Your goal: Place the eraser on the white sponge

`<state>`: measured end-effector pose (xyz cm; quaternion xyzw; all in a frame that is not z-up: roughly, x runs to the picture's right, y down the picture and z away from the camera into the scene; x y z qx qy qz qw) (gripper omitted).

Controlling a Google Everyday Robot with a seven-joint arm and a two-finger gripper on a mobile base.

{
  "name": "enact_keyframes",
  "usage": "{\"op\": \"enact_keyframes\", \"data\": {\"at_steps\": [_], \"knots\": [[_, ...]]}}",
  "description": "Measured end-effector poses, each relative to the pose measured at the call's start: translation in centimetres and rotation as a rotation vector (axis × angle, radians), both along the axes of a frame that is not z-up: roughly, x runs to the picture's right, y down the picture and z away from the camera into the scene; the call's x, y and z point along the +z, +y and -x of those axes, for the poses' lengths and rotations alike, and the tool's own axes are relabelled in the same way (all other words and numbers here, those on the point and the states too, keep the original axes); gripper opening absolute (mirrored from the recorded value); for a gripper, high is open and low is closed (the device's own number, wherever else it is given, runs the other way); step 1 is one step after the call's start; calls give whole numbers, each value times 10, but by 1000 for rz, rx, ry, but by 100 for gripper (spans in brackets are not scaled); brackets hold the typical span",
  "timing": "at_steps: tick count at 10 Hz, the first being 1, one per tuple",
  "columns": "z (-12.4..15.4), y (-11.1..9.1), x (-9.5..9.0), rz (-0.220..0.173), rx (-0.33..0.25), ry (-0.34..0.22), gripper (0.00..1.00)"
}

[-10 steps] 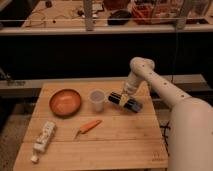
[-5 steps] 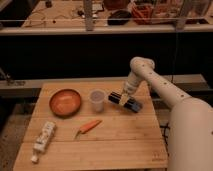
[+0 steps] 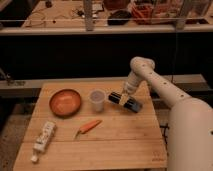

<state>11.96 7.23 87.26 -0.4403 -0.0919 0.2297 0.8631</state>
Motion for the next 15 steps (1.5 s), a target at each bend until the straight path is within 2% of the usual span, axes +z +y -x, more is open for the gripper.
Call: {"op": "enact_keyframes", "data": {"at_steps": [15], "knots": [[-2, -3, 3, 18, 37, 29, 2]]}}
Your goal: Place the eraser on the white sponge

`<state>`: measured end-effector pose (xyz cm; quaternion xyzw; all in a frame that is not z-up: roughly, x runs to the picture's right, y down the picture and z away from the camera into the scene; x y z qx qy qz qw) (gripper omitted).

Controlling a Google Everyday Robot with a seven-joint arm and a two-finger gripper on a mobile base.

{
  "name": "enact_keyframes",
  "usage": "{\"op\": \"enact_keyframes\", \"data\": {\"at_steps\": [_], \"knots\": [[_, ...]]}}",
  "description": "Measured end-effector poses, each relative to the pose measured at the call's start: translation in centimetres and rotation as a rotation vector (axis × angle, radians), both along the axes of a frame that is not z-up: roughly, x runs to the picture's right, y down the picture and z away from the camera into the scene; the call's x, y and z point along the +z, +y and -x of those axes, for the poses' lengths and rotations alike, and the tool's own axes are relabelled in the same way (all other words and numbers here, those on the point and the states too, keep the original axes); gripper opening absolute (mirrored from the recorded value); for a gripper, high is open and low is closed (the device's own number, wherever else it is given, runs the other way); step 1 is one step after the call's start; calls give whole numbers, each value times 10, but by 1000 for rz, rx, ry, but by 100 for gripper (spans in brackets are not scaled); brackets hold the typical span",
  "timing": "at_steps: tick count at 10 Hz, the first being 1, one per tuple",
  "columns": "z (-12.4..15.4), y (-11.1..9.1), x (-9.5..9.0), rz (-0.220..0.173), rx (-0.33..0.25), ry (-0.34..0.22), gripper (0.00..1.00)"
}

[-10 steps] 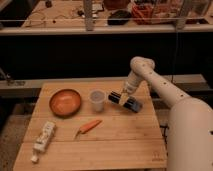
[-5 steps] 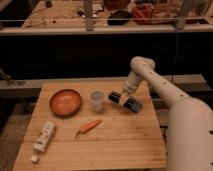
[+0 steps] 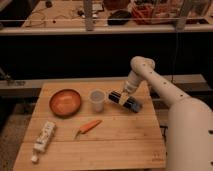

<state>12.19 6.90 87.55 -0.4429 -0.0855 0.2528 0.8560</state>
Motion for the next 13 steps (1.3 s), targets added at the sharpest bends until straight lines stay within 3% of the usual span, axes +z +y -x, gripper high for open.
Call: {"op": "enact_keyframes", "data": {"at_steps": [13], "knots": [[-1, -3, 3, 13, 33, 28, 2]]}}
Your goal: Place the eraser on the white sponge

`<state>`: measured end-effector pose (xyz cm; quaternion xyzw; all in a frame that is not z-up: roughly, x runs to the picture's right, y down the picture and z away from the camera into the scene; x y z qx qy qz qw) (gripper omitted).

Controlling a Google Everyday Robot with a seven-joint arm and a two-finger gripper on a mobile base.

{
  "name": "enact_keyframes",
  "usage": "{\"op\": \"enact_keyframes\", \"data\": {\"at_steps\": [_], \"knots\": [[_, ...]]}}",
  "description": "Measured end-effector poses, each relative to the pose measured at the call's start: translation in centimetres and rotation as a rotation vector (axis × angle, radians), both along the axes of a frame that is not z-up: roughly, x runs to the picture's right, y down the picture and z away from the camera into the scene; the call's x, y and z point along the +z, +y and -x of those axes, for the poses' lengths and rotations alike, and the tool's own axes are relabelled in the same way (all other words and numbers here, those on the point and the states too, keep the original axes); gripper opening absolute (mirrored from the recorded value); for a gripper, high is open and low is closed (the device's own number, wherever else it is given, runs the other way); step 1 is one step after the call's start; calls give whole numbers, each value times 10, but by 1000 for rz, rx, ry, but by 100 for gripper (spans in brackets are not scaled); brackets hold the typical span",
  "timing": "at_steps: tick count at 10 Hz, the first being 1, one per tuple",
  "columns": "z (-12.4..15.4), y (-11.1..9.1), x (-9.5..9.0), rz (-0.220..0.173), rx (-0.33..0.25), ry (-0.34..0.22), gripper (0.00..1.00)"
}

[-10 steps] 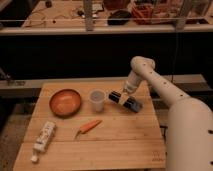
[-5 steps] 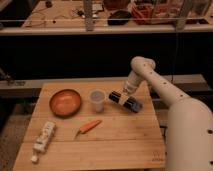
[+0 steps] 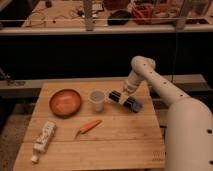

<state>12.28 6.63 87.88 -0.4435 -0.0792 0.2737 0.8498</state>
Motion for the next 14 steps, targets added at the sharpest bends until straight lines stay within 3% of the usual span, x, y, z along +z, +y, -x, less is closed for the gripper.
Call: {"op": "enact_keyframes", "data": {"at_steps": [14], "knots": [[-9, -5, 3, 24, 42, 29, 4]]}}
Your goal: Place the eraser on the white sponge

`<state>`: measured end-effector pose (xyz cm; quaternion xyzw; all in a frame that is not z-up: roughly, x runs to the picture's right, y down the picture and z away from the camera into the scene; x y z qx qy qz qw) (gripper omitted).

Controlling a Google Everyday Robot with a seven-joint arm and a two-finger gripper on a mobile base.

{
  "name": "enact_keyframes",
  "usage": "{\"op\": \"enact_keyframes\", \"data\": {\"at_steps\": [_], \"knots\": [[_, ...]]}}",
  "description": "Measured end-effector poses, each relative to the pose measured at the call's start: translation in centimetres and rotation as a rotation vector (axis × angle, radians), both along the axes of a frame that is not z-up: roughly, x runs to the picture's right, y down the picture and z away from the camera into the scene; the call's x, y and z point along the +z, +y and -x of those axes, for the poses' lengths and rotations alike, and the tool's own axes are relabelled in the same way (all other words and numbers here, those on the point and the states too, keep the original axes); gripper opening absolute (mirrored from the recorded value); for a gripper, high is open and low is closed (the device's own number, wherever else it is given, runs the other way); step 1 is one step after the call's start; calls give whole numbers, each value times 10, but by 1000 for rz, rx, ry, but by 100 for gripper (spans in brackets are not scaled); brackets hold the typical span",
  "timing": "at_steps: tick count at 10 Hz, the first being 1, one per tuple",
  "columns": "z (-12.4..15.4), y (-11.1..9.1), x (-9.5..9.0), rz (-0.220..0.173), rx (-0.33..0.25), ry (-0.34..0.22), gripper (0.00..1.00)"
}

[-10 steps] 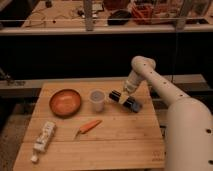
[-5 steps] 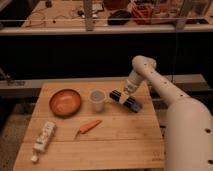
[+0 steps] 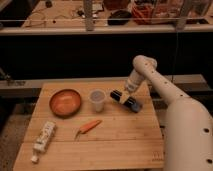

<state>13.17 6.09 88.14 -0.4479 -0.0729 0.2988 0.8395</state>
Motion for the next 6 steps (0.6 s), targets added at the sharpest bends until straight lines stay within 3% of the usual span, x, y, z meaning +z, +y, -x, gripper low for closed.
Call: {"op": "enact_keyframes", "data": {"at_steps": [2, 6], "knots": [[-2, -2, 0, 2, 6, 5, 10], [-6, -5, 1, 10, 20, 18, 10]]}}
